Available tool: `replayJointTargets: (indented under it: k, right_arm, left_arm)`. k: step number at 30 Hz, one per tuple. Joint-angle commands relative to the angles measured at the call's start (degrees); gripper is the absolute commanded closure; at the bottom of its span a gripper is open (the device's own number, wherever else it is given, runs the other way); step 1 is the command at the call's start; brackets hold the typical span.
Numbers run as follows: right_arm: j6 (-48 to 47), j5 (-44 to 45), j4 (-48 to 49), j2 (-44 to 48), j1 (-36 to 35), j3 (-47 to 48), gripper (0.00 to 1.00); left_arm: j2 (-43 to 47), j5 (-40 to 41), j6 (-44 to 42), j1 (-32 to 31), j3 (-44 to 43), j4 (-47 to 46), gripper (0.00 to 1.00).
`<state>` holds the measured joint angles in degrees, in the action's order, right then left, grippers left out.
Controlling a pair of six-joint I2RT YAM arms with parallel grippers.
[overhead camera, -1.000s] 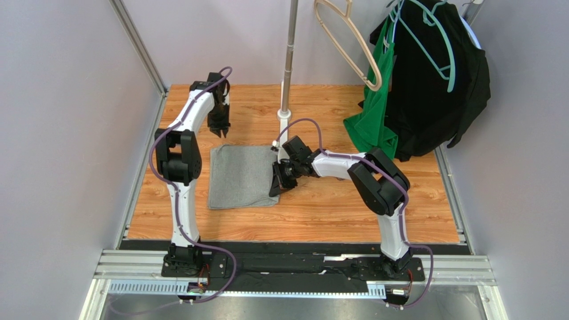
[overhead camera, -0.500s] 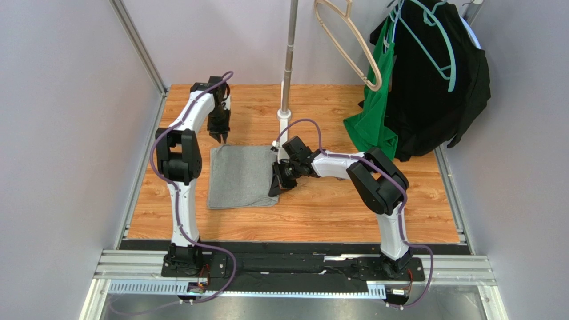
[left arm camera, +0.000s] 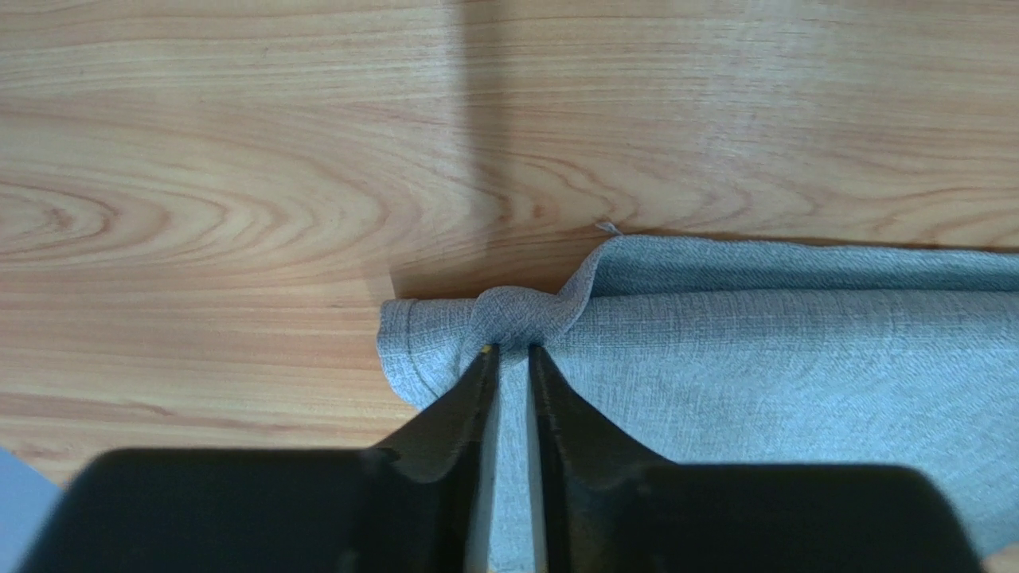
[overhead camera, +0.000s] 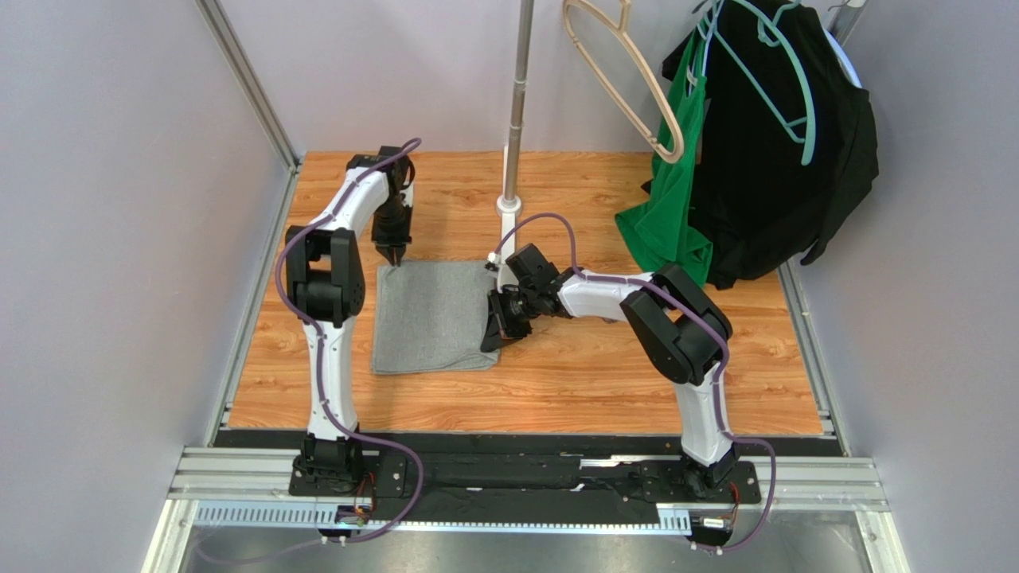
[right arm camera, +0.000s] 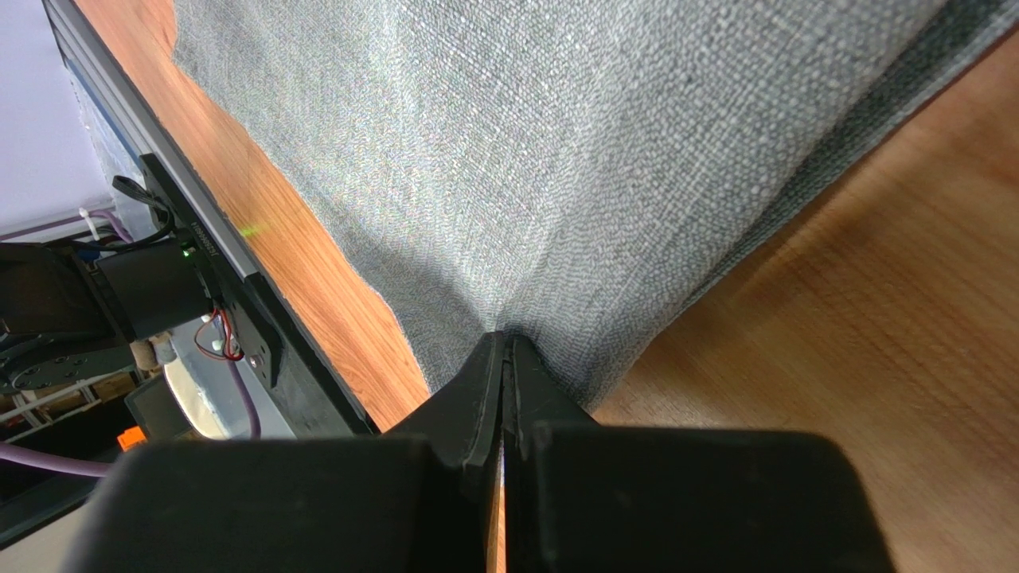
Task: Fold the napkin into a case and place the utensils inside
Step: Smooth out the lower triangle-folded napkin at the center of the board.
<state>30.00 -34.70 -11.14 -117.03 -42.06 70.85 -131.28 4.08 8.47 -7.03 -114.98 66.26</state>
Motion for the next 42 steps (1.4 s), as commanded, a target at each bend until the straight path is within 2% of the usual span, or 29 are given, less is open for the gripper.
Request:
replayJointTargets:
  k: [1, 3, 6, 11, 15, 16, 17, 19, 20, 21, 28, 34, 39, 41, 42]
  right_arm:
    - [-0.12, 0.42, 1.99, -0.83, 0.05, -0.8, 1.0]
    - [-0.03, 0.6, 1.91, -0.92, 0.05, -1.15, 1.0]
    - [-0.03, 1.3, 2.08, -0.74, 0.05, -2.2, 1.0]
    - [0.5, 2.61, 2.26, -0.57, 0.14, -4.22, 1.0]
    - [1.03, 2.88, 2.7, -0.83, 0.05, -4.67, 1.0]
    - [1.03, 2.71, 2.87, -0.83, 0.14, -4.67, 1.0]
    - [1.03, 2.62, 2.87, -1.09, 0.05, -4.41, 1.0]
    - [0.94, 2.27, 2.79, -1.44, 0.05, -4.32, 1.0]
    - [0.94, 2.27, 2.87, -1.53, 0.05, -4.06, 1.0]
    - [0.94, 2.18, 2.96, -1.62, 0.05, -4.14, 1.0]
    - [0.76, 1.83, 3.14, -1.71, 0.05, -4.05, 1.0]
    - [0.32, 1.83, 2.96, -1.53, 0.05, -3.88, 1.0]
    - [0.32, 1.56, 2.96, -1.71, 0.05, -3.79, 1.0]
    - [0.24, 1.48, 2.96, -1.79, 0.05, -3.79, 1.0]
    - [0.24, 1.48, 2.96, -1.88, 0.05, -3.79, 1.0]
  left_arm:
    - [-0.82, 1.9, -0.65, -0.01, -3.67, 0.71, 0.84]
    - [-0.82, 3.13, -0.12, 0.43, -4.11, 0.63, 0.93]
    - [-1.16, 1.55, 1.63, 1.93, -6.04, 0.71, 1.0]
    - [-2.92, -3.01, 4.97, 5.61, -9.82, 1.5, 1.0]
    - [-8.01, -6.18, 6.47, 8.95, -15.35, 7.55, 1.0]
    - [-7.24, -11.32, 5.25, 8.79, -13.45, 5.92, 1.0]
    - [-5.75, -13.11, 4.55, 8.61, -10.91, 3.64, 1.0]
    - [0.83, -14.71, 3.66, 7.56, -2.59, -3.83, 0.74]
    - [4.94, -14.45, 3.57, 7.29, 0.08, -6.38, 0.67]
    - [6.46, -14.01, 3.31, 7.29, 4.11, -10.32, 0.66]
    - [9.2, -6.37, 0.58, 2.72, 7.04, -12.38, 0.64]
    - [9.82, -4.16, 1.9, 2.63, 6.88, -13.7, 0.66]
    - [10.43, 3.3, 3.31, 2.63, 5.47, -12.38, 0.66]
    - [11.05, 1.39, 2.26, 2.55, 5.64, -12.82, 0.67]
    - [11.14, -2.89, 1.04, 2.2, 6.25, -13.34, 0.69]
